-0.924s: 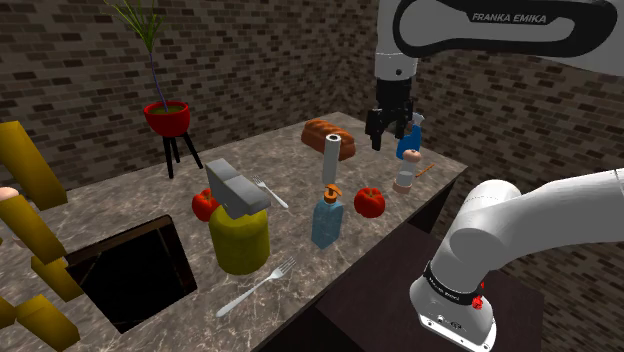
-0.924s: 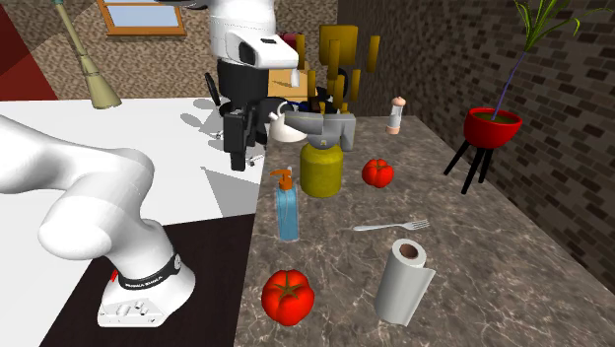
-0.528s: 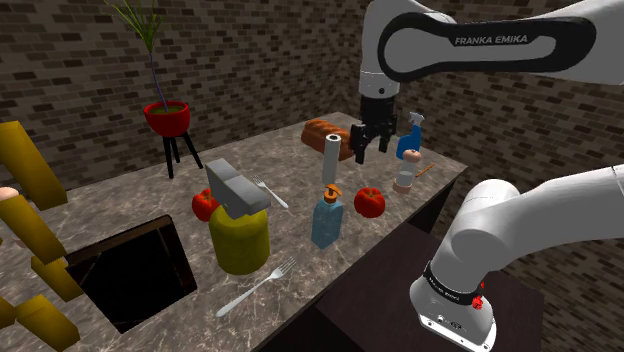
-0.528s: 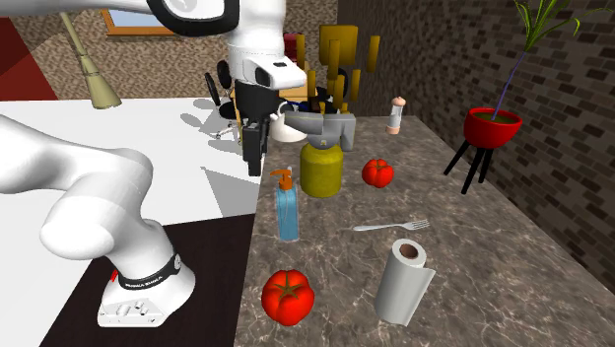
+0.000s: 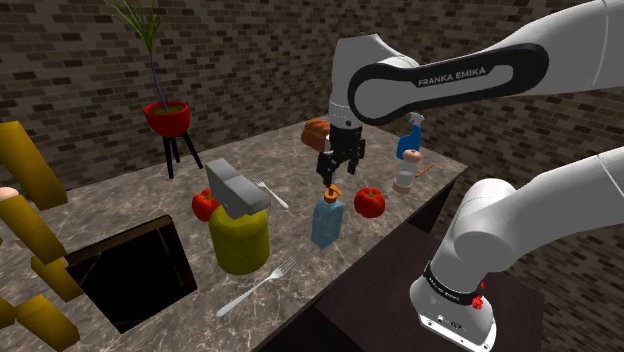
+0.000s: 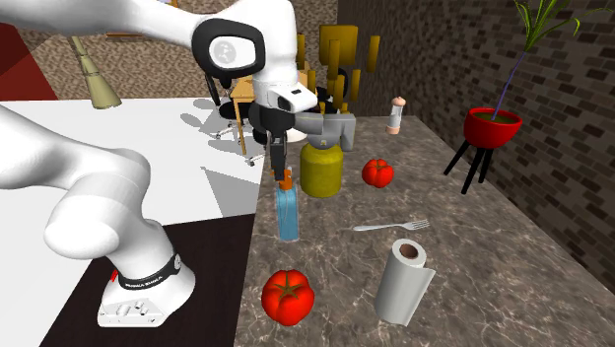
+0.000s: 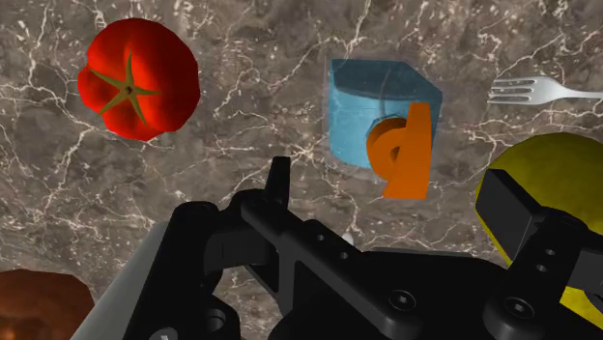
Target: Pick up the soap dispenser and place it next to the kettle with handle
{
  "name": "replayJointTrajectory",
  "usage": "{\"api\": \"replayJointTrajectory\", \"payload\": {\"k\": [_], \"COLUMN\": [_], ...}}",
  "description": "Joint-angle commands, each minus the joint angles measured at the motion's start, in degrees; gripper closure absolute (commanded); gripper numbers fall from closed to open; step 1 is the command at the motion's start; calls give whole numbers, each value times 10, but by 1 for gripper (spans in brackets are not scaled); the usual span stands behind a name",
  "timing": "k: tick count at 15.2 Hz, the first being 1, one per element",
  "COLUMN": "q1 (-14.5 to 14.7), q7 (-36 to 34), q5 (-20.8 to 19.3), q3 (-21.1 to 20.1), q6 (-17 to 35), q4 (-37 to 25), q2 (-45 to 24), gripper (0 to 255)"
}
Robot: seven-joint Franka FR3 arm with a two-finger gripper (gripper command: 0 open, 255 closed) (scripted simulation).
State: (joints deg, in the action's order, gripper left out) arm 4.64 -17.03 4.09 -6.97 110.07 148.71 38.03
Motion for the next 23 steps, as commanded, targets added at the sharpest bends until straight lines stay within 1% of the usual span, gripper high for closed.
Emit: {"api": "replayJointTrajectory", "payload": {"k": [1,9,16,17,23], "q1": [8,8,8,8,8], "q7": [-12,-12,-12,-12,-12], "q5": [9,12,12,12,12], "q3": [-15,-20,-20,-20,-20], "q6": [46,113,113,113,113], "q4": [9,53,53,53,52], "q2": [-24,-48,-48,-48,-48], "gripper": [0,0,0,255,255]}}
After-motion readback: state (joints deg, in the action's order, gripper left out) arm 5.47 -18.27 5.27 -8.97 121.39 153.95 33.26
